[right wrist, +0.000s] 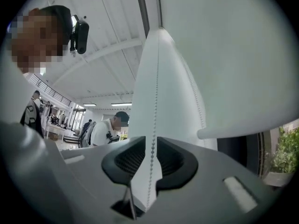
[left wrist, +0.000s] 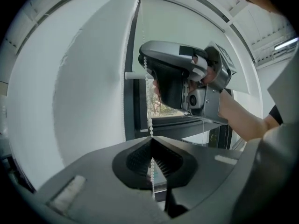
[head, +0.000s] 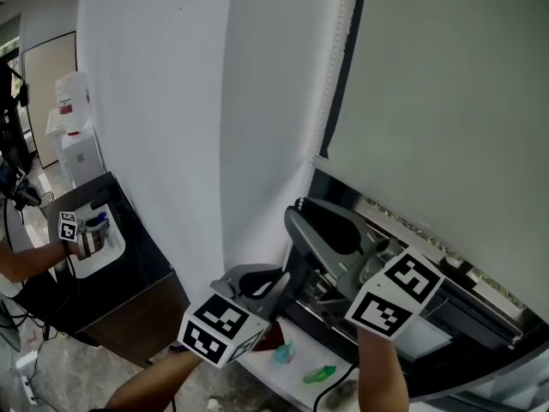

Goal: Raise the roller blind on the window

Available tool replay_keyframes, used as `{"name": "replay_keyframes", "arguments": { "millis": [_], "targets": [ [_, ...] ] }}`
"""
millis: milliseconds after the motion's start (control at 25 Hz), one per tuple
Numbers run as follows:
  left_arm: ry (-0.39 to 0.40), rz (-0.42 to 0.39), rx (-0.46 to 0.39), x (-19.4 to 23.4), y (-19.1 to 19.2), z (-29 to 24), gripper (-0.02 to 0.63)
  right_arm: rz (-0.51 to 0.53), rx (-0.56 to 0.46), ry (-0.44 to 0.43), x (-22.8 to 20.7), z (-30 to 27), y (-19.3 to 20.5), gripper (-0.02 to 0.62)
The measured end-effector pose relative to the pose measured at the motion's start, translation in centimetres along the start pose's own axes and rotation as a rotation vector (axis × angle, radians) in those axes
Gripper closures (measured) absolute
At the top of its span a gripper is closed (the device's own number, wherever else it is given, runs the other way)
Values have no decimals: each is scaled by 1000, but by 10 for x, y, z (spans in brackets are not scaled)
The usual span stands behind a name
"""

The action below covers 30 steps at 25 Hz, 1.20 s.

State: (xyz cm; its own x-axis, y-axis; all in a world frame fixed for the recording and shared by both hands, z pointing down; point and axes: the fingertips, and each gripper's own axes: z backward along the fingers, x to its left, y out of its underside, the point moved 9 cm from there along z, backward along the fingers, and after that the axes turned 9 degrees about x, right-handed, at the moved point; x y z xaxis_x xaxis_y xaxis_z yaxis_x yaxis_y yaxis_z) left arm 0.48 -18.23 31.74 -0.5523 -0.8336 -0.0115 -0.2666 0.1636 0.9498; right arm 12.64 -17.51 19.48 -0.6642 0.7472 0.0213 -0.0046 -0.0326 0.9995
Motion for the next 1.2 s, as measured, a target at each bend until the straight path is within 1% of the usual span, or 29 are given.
{"name": "replay_keyframes", "arguments": {
  "millis": [160, 320, 440, 520, 600, 680, 760, 800, 880, 960, 1040, 1080, 1200],
  "targets": [
    [-14, -8, 3, 3, 1, 1, 597, 12, -1, -1, 3, -4, -2, 532],
    [-12, -1, -4, 2, 5, 6, 597, 35, 8, 22, 6, -9, -6, 585],
    [-17, 1, -8, 4, 5, 7, 597, 32, 9, 26, 6, -9, -6, 584],
    [-2, 16, -29, 5, 5, 8, 597, 12, -6, 28, 3, -8, -5, 581],
    [14, 25, -51, 4, 6, 10, 595, 16, -19, 48, 3, -6, -4, 583],
    [14, 17, -52, 2, 6, 14, 595, 20, -27, 69, 3, -6, -2, 584],
    [18, 11, -52, 1, 3, 18, 594, 4, -31, 69, 3, -7, -1, 584],
    [26, 16, -66, 0, -2, 22, 589, 1, -26, 71, 2, -7, 0, 584],
    [42, 40, -119, 1, -16, 35, 561, 4, -2, 84, 0, -9, 7, 584],
    [39, 63, -182, 4, -35, 51, 561, -15, 10, 89, -2, -8, 19, 584],
    [33, 71, -229, 6, -51, 61, 561, -46, 2, 85, -4, -4, 29, 584],
    [30, 69, -243, 7, -59, 64, 558, -52, -1, 84, -3, -3, 33, 584],
    [25, 58, -260, 4, -77, 65, 511, -38, 15, 96, -1, -1, 45, 586]
  ]
}}
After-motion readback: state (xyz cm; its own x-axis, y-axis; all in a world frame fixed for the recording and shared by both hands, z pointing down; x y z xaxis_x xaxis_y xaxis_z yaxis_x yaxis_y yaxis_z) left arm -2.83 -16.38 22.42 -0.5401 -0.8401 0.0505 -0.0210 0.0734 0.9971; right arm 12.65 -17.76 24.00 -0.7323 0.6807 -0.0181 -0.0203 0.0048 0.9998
